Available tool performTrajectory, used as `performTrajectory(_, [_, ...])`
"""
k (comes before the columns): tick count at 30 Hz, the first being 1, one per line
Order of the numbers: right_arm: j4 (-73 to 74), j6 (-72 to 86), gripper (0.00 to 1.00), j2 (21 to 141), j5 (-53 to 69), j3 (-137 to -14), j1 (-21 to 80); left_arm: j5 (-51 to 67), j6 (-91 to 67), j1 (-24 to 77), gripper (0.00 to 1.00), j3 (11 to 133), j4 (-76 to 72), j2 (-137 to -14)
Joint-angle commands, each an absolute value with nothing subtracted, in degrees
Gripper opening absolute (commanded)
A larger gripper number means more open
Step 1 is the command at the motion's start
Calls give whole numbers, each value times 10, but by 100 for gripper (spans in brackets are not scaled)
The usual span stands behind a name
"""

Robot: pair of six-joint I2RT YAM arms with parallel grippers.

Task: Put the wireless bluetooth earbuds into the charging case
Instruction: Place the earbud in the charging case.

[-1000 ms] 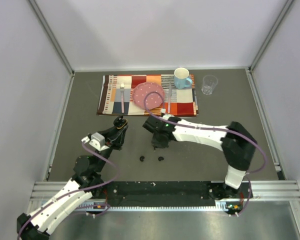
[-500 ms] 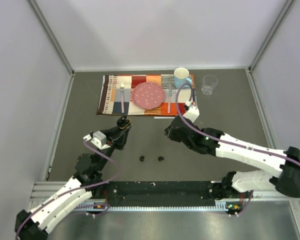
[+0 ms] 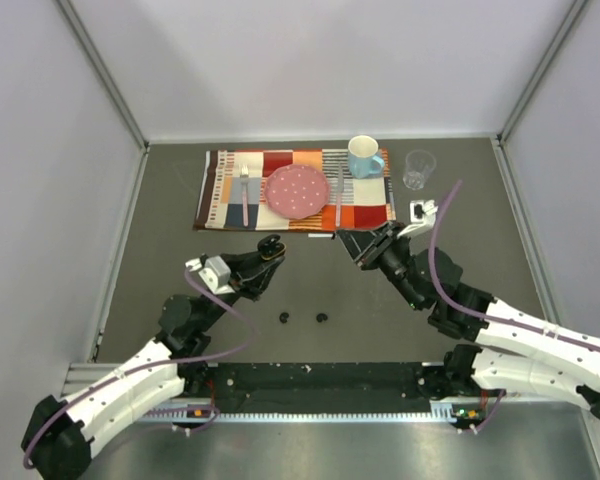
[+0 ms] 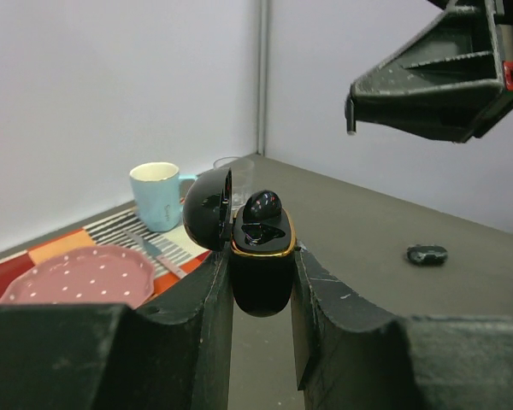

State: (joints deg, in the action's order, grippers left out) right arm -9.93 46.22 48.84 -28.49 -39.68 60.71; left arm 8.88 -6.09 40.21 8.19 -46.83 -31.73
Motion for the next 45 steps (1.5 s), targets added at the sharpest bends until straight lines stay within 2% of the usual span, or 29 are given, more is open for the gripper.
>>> performTrajectory(1, [-235,395,0,474,-238,-383,616,145,-60,401,0,117,-522,-333])
performTrajectory(9, [-275,342,0,509,-152,-422,632,161,-48,401,0,125,-512,-337])
performTrajectory(17, [-315,304,0,557,-122,-448,678,172,-52,401,0,133,-521,-354])
performTrajectory(45, [-258,277,0,655,-153,-512,704,195,-56,401,0,142,-519,-359])
